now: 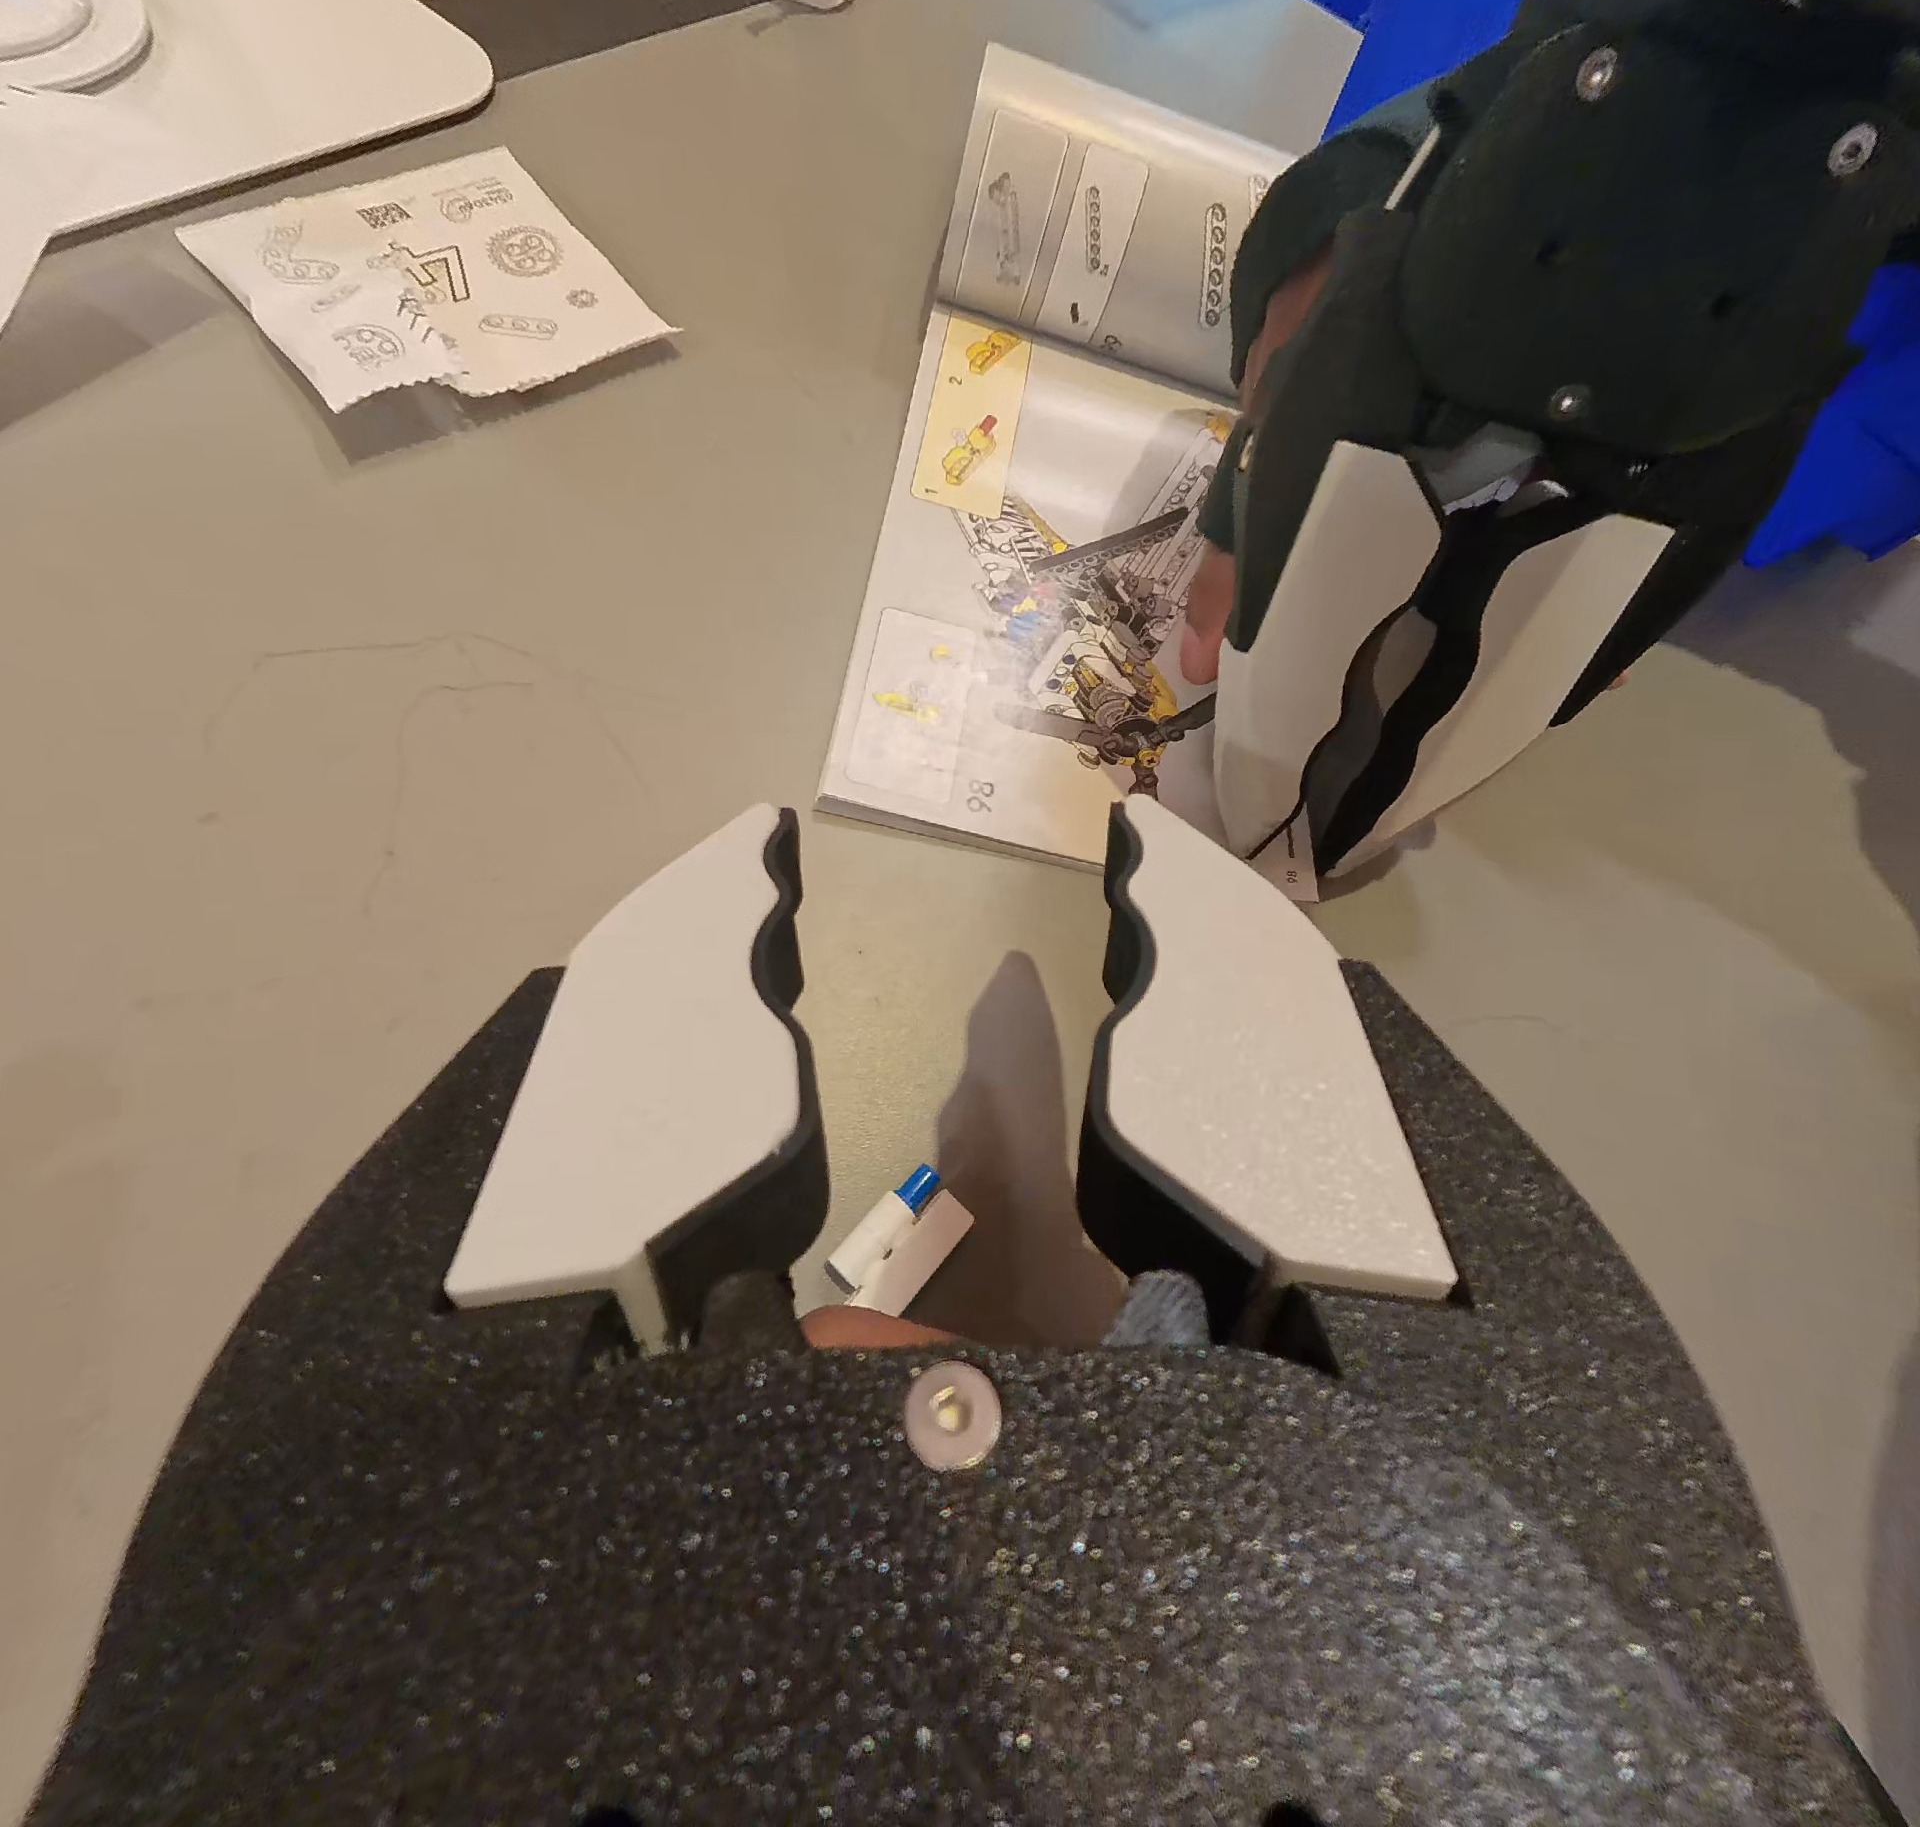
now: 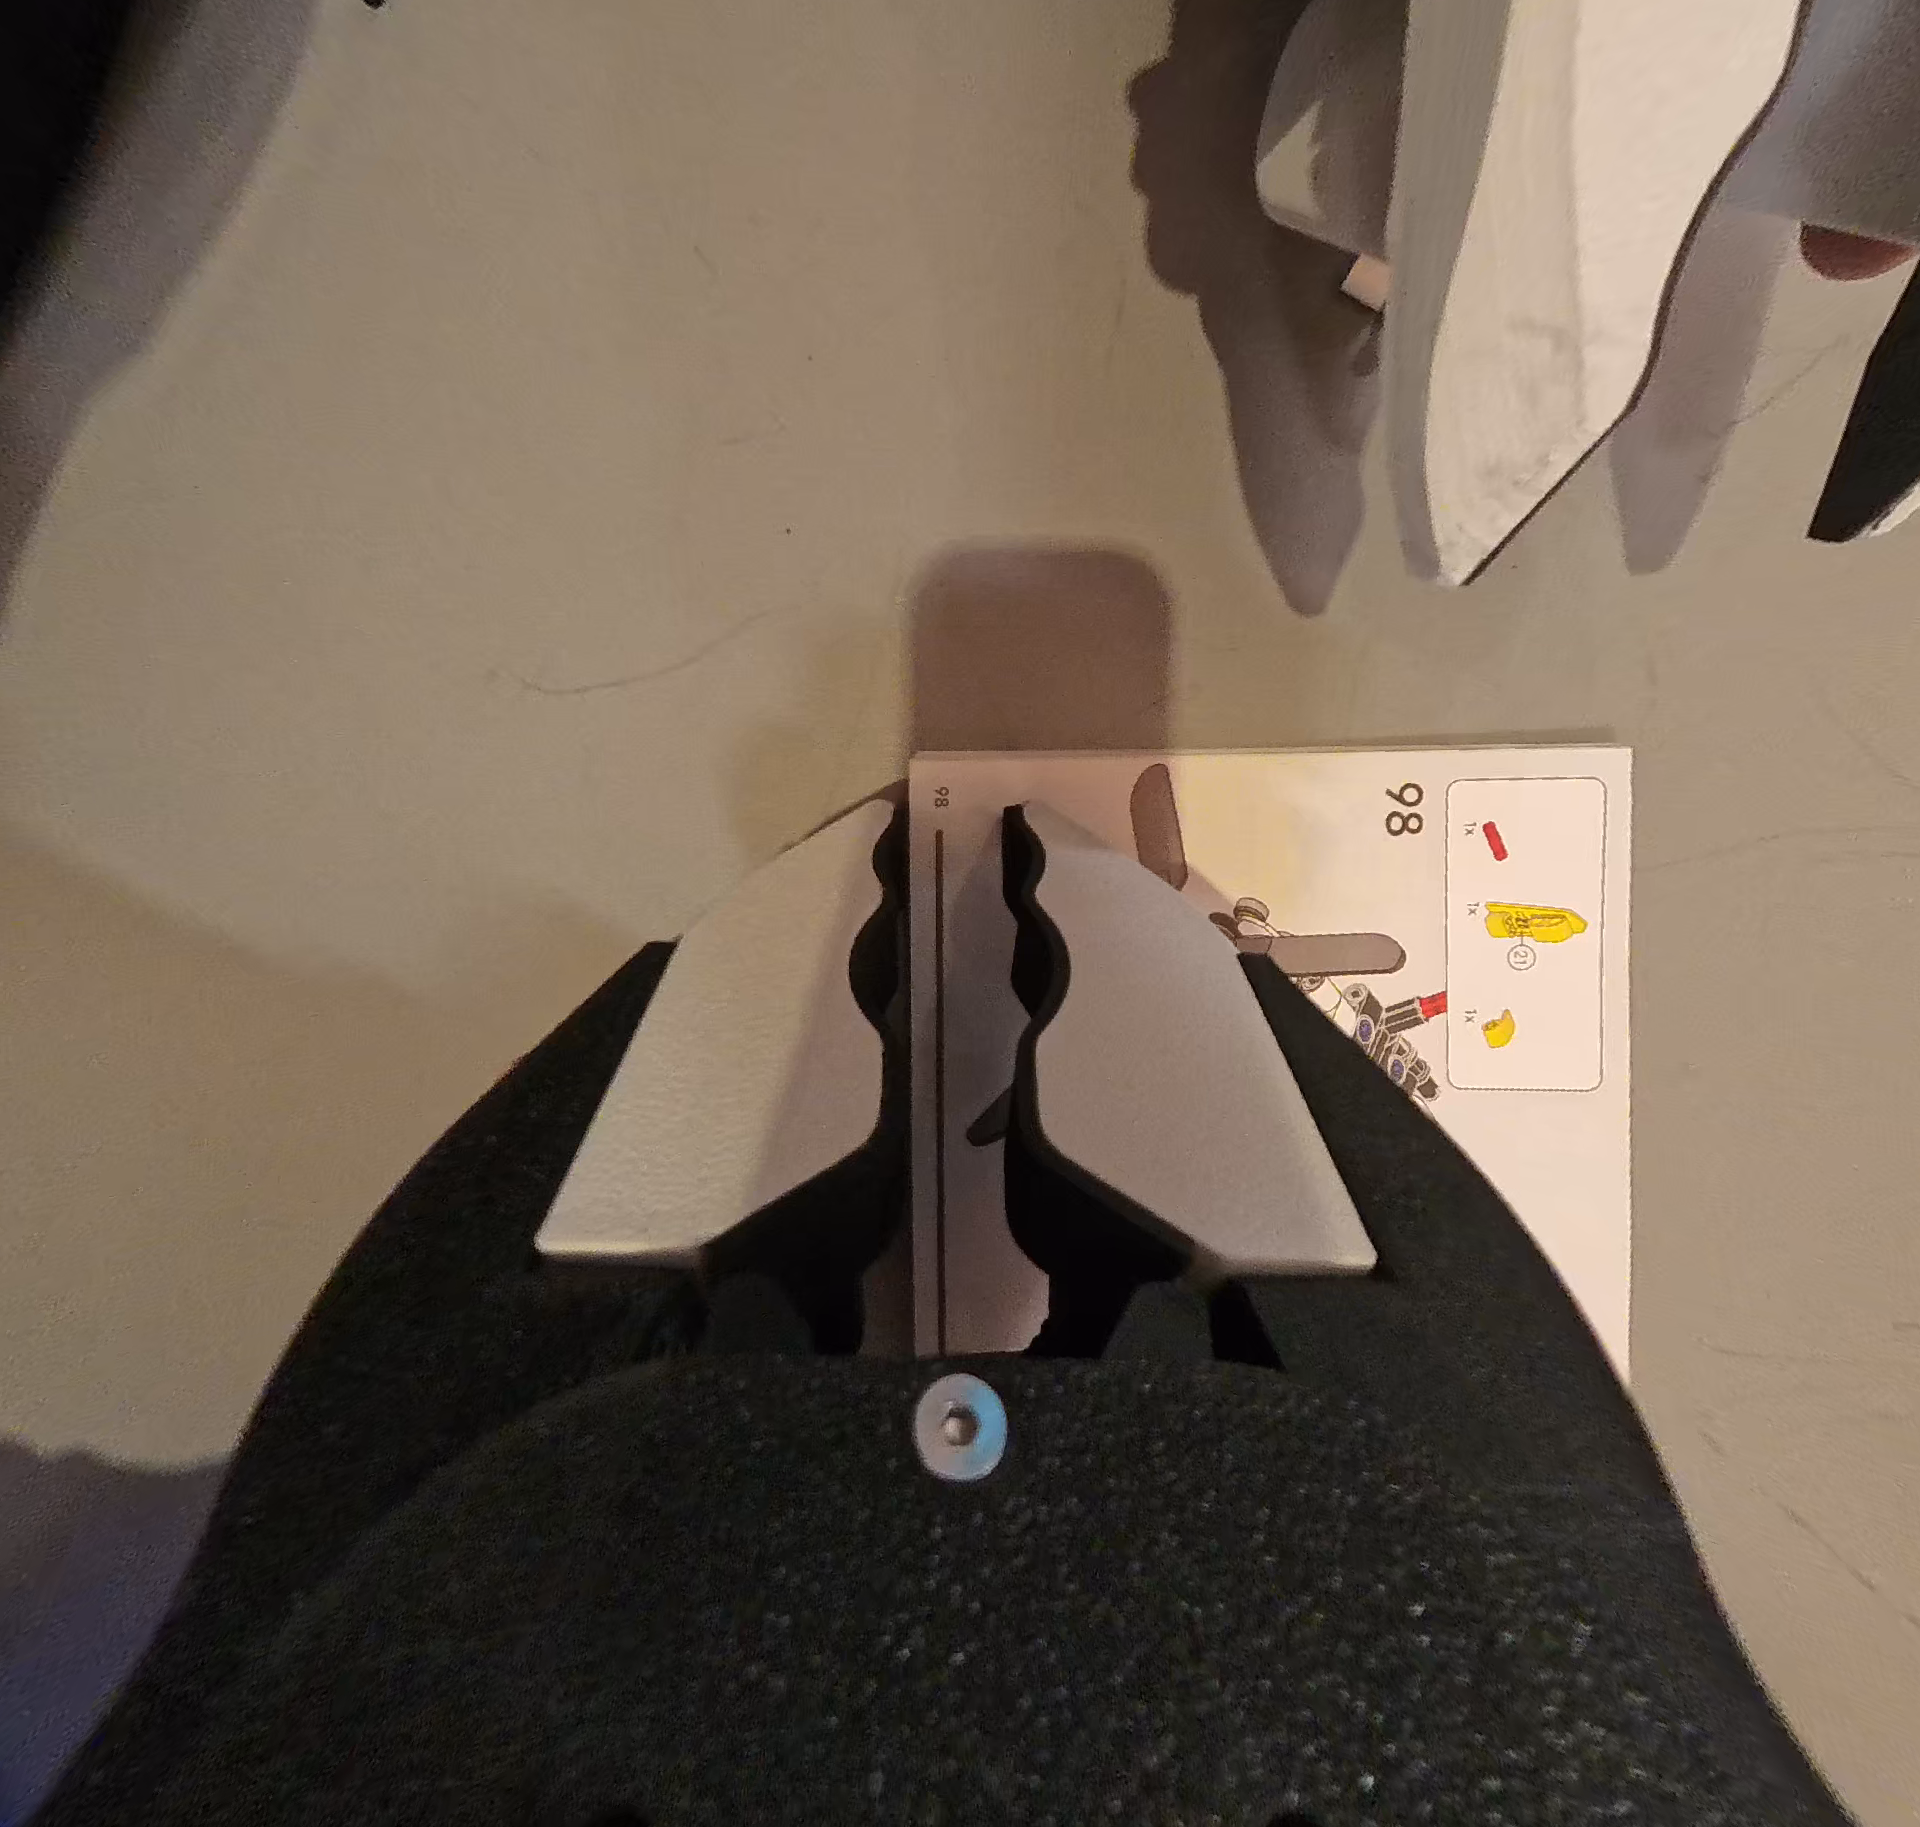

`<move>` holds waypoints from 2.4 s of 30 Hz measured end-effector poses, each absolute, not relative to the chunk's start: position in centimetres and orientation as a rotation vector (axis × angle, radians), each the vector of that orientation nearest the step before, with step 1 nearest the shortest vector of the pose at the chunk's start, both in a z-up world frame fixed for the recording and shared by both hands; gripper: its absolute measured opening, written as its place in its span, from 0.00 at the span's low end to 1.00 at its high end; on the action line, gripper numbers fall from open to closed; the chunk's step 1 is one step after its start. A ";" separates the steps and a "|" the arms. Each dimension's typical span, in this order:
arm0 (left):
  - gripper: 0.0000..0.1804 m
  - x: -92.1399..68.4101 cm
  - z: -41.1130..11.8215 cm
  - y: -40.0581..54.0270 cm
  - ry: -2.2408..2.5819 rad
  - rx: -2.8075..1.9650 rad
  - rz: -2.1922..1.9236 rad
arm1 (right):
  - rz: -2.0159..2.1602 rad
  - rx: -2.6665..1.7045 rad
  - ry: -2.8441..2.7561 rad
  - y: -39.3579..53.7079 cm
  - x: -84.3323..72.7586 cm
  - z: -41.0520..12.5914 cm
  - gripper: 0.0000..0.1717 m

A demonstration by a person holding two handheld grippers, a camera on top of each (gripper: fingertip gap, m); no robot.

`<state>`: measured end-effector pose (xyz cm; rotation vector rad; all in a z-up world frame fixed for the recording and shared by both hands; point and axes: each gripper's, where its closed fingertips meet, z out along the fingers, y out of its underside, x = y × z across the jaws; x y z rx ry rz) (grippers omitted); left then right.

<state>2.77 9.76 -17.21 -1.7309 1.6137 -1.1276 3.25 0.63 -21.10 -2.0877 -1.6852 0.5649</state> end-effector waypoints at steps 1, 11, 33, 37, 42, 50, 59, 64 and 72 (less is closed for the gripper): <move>0.32 2.8 -17.2 9.8 1.614 -1.731 -1.127 | 0.570 -2.091 -1.684 0.6 3.2 -21.1 0.10; 0.32 2.8 -17.2 9.7 1.618 -1.731 -1.127 | 0.620 -2.120 -1.661 0.6 3.2 -21.0 0.08; 0.31 2.7 -17.3 8.9 1.651 -1.721 -1.130 | 0.744 -2.211 -1.532 0.1 3.3 -20.8 0.00; 0.31 2.7 -17.4 8.4 1.683 -1.700 -1.133 | 0.682 -2.250 -1.489 0.5 3.8 -20.8 0.00; 0.32 2.7 -17.3 8.1 1.731 -1.624 -1.068 | 0.634 -2.274 -1.417 0.6 4.3 -20.5 0.00; 0.31 2.9 -18.3 7.5 1.815 -1.540 -0.949 | 0.489 -2.217 -1.492 0.4 4.1 -21.0 0.05; 0.31 2.9 -18.5 7.4 1.822 -1.535 -0.934 | 0.496 -2.133 -1.613 0.6 3.1 -21.1 0.15; 0.31 2.8 -18.4 7.5 1.821 -1.537 -0.938 | 0.504 -2.167 -1.633 0.4 3.2 -21.1 0.13; 0.31 2.8 -18.4 7.4 1.827 -1.538 -0.939 | 0.510 -2.183 -1.607 0.6 3.3 -21.2 0.04</move>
